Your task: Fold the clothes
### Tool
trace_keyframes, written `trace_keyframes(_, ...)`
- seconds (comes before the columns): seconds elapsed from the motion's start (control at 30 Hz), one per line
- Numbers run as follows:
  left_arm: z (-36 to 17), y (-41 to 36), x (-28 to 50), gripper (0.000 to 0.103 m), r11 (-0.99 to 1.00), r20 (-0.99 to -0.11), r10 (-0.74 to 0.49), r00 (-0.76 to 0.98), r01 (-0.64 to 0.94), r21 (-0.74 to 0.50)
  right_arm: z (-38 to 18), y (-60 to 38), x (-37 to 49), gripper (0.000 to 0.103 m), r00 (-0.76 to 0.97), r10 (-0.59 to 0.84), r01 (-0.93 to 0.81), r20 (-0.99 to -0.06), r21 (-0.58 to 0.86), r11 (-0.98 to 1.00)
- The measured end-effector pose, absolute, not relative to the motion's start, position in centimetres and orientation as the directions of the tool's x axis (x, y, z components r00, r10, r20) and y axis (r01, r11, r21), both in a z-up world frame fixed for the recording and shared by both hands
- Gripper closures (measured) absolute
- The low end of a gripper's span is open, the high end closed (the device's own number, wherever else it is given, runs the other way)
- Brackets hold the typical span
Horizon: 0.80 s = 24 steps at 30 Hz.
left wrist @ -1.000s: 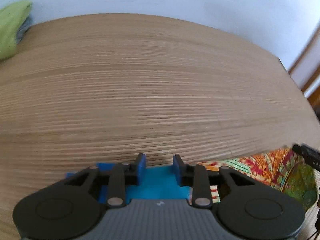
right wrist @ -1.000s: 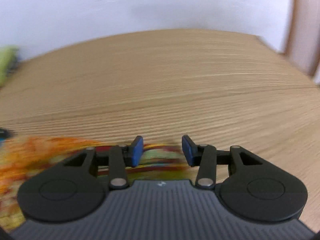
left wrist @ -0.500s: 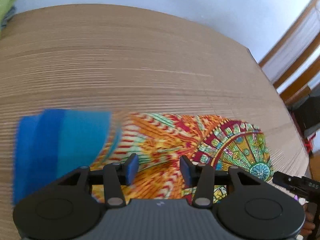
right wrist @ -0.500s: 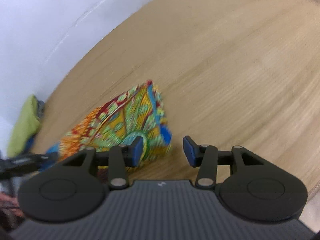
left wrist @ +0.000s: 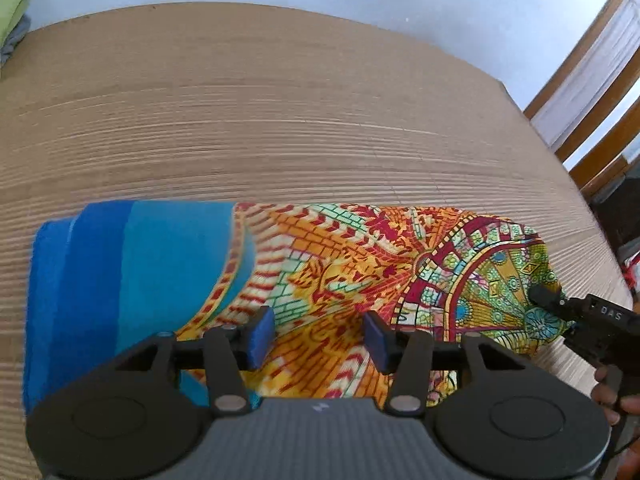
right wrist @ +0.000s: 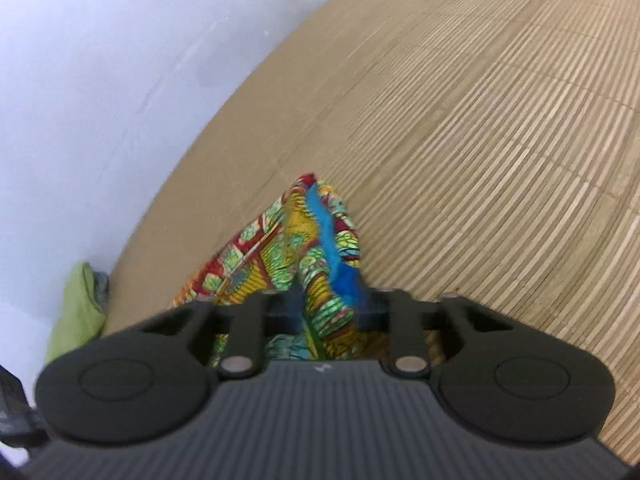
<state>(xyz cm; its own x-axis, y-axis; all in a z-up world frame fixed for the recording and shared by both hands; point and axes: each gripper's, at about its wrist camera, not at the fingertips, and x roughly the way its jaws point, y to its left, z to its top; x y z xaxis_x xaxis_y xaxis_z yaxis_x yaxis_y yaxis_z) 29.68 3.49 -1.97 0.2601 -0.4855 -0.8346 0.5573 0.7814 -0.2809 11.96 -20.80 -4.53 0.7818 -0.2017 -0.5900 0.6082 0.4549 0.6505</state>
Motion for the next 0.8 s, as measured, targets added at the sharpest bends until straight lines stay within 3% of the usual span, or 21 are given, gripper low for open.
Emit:
trace_keyframes(0.23,0.1,8.4,31.4,0.051,0.828,-0.81,-0.471,0.35,0.492,-0.269,1.4,-18.4,10.9,0.085,0.834,-0.22,0.54,-0.505,0.67,0.509)
trace_keyframes(0.43,1.7,15.2,32.2,0.05,0.865,-0.781,-0.454,0.429,0.423,-0.27,8.5,-9.9,15.3,0.086,0.883,-0.17,0.404,-0.438,0.524,0.75)
trace_keyframes(0.57,2.3,20.4,32.1,0.05,0.883,-0.767,-0.446,0.461,0.369,-0.291,11.0,-2.3,20.0,0.087,0.913,-0.064,0.247,-0.403,0.422,0.872)
trace_keyframes(0.67,2.3,23.6,31.7,0.05,0.892,-0.766,-0.435,0.473,0.34,-0.297,11.2,4.2,24.0,0.088,0.91,0.006,0.136,-0.415,0.311,0.941)
trace_keyframes(0.8,3.0,28.8,31.0,0.05,0.907,-0.775,-0.413,0.478,0.293,-0.302,7.4,11.8,29.2,0.089,0.866,0.073,0.043,-0.495,0.219,0.975)
